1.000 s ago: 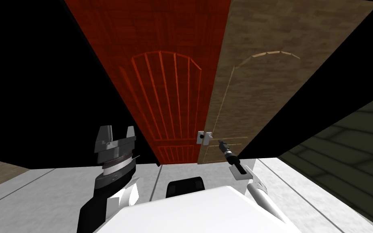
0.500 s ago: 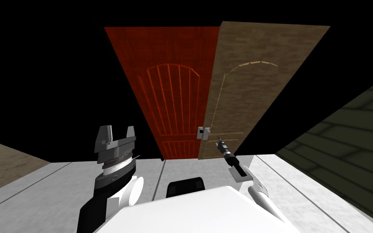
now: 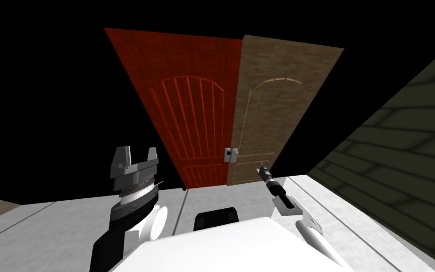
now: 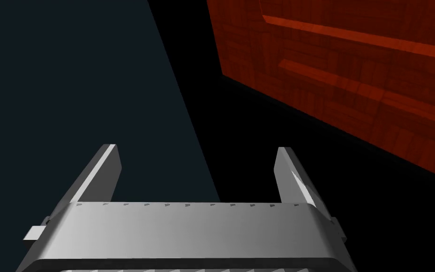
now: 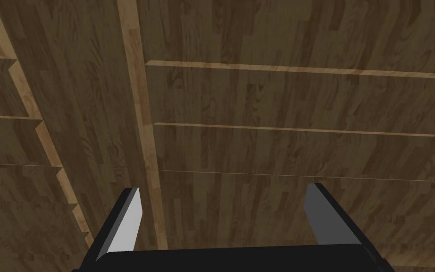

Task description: Pull the door open

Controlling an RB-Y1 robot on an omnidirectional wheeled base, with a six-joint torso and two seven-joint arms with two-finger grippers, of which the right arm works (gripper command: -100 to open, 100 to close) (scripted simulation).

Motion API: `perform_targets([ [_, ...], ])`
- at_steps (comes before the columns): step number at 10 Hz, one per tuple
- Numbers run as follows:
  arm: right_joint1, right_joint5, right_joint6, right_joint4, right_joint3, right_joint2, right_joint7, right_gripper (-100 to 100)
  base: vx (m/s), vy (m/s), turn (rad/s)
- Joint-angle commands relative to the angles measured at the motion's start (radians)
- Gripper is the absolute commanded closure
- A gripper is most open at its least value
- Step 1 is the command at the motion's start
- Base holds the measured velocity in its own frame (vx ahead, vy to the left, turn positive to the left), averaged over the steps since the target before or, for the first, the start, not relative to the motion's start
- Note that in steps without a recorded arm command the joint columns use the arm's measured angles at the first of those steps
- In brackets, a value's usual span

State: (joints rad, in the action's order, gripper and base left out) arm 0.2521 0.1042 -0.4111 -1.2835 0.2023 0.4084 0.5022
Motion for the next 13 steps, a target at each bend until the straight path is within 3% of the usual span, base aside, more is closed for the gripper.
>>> perform_targets([
  [1,-0.012,-0.001,-0.001,0.017,0.008,-0.008,-0.014,-100,0.194,-0.078,0.04],
  [3,-0.031,0.001,-0.004,0.014,-0.005,-0.019,-0.018,-100,0.208,0.031,0.123],
  [7,-0.07,0.008,-0.014,-0.005,-0.045,-0.043,-0.021,-100,0.19,0.129,0.128],
  [8,-0.063,0.007,-0.011,-0.004,-0.038,-0.04,-0.021,-100,0.092,0.063,0.022],
  [9,-0.063,0.007,-0.011,-0.004,-0.038,-0.04,-0.021,100,-0.013,-0.006,-0.022],
  [13,-0.063,0.007,-0.011,-0.004,-0.038,-0.04,-0.021,100,-0.022,-0.011,0.01],
])
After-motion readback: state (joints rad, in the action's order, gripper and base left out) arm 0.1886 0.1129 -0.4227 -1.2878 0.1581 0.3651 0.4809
